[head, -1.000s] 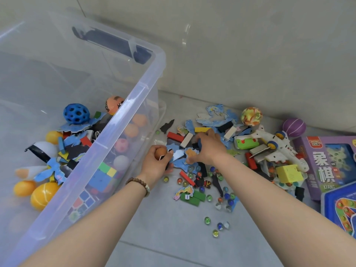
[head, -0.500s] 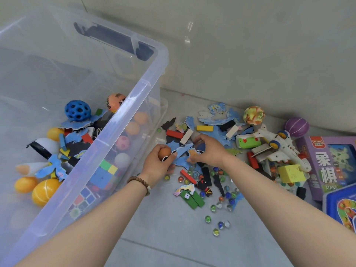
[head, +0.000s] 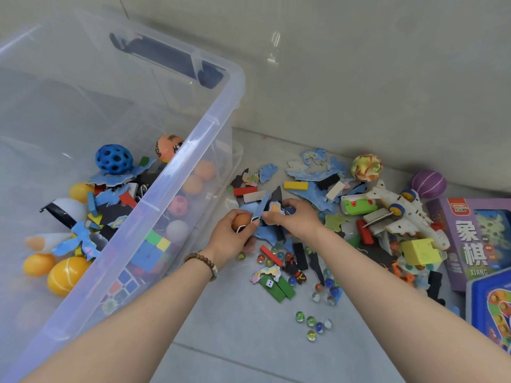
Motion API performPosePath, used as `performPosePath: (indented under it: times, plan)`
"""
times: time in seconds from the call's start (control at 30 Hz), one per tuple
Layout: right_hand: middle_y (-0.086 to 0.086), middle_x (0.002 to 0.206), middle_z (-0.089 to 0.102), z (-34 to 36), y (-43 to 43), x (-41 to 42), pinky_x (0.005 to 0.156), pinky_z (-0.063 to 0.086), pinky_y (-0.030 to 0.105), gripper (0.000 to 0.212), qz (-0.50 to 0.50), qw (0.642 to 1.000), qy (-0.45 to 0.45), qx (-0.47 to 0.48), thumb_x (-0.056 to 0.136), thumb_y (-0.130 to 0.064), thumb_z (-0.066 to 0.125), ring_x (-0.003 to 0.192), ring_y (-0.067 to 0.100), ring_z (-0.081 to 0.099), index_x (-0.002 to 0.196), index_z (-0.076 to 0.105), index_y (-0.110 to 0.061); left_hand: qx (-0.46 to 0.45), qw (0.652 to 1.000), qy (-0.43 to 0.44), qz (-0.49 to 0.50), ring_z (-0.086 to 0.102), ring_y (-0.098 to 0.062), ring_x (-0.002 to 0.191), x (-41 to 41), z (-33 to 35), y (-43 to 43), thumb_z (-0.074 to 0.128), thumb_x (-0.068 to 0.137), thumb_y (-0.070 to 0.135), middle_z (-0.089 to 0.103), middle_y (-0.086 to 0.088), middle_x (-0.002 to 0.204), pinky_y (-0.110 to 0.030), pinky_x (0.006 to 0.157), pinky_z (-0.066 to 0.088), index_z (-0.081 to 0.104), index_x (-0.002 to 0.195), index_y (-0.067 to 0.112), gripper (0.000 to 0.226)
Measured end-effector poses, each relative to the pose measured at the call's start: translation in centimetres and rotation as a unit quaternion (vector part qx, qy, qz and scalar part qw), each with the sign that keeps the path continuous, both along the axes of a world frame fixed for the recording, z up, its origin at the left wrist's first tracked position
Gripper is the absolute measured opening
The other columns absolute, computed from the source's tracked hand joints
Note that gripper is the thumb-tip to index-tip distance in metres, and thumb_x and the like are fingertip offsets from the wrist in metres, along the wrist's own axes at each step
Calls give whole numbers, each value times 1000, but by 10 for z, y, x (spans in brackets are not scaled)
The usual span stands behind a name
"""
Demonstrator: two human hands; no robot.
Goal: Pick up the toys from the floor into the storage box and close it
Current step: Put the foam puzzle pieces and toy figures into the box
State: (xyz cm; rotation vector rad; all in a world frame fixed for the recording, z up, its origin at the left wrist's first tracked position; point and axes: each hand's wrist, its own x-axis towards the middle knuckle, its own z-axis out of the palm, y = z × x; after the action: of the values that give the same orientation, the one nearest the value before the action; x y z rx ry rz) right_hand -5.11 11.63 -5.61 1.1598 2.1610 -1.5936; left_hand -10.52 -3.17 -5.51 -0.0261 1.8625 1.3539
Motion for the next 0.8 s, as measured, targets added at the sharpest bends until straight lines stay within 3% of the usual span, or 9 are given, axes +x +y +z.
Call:
performPosePath:
  times: [0.1, 0.17, 0.23, 0.3, 0.37, 0.43, 0.5, 0.7, 0.8]
  plan:
    - [-4, 102, 56, 0, -2, -3, 81, 47, 30, 39, -24, 1000, -2, 2, 76, -41, 73, 97, 16, 55, 103, 61, -16, -6, 1000, 1, -17, 62, -22, 68, -1, -1, 1, 64, 87, 23, 59, -3, 78, -44, 76, 58, 57, 110, 12, 26]
    - [-5, 102, 57, -1, -3, -4, 84, 51, 32, 44, -46, 999, -1, 1, 76, -42, 73, 99, 17, 56, 108, 62, -14, -16, 999, 15, -43, 65, -27, 82, -1, -1, 3, 65, 86, 26, 62, -4, 85, -46, 84, 55, 60, 104, 16, 22]
    - [-4, 91, 60, 1, -2, -2, 67, 51, 26, 30, -73, 997, 16, -31, 79, -36, 71, 90, 16, 57, 99, 64, -15, -12, 999, 8, -46, 67, -29, 91, 0, 1, 6, 66, 85, 29, 63, -4, 90, -47, 87, 54, 61, 101, 18, 20]
    - [-1, 90, 61, 7, -1, 1, 55, 46, 21, 17, -92, 993, 27, -72, 80, -32, 70, 84, 15, 57, 89, 63, -19, 6, 999, -22, -32, 67, -27, 85, 0, 5, 10, 65, 86, 30, 62, -4, 90, -46, 82, 56, 60, 104, 16, 23]
    - [4, 94, 64, 16, 3, 5, 52, 46, 20, 12, -121, 988, 37, -92, 80, -30, 71, 80, 15, 58, 84, 63, -22, 24, 998, -53, -33, 66, -20, 75, 1, 17, 14, 63, 87, 28, 59, -4, 92, -34, 68, 60, 57, 111, 13, 29]
    - [6, 96, 67, 34, 9, 9, 54, 47, 20, 18, -140, 983, 53, -109, 79, -30, 71, 75, 16, 60, 92, 67, -19, 46, 996, -68, -42, 64, -16, 70, 1, 35, 20, 61, 89, 28, 59, -5, 95, -24, 58, 58, 54, 116, 14, 31]
    - [5, 94, 69, 64, 16, 11, 57, 48, 21, 26, -132, 980, 69, -132, 80, -30, 71, 74, 15, 62, 101, 67, -16, 72, 994, -61, -55, 65, -14, 69, 0, 60, 26, 61, 89, 29, 60, -6, 97, -24, 60, 58, 54, 116, 16, 31]
    - [1, 83, 72, 183, 14, -2, 78, 57, 30, 18, -48, 974, 155, -158, 83, -26, 68, 76, 14, 67, 96, 69, -14, 115, 987, 31, -107, 68, -14, 66, -20, 173, 12, 61, 88, 30, 64, -3, 89, -22, 55, 54, 57, 108, 18, 24]
    - [3, 91, 73, 228, -14, -26, 74, 58, 27, 25, 6, 971, 161, -179, 85, -26, 65, 82, 14, 69, 104, 68, -10, 85, 986, 89, -114, 69, -13, 62, -41, 221, -27, 61, 88, 35, 66, 0, 83, -20, 48, 50, 57, 106, 22, 22]
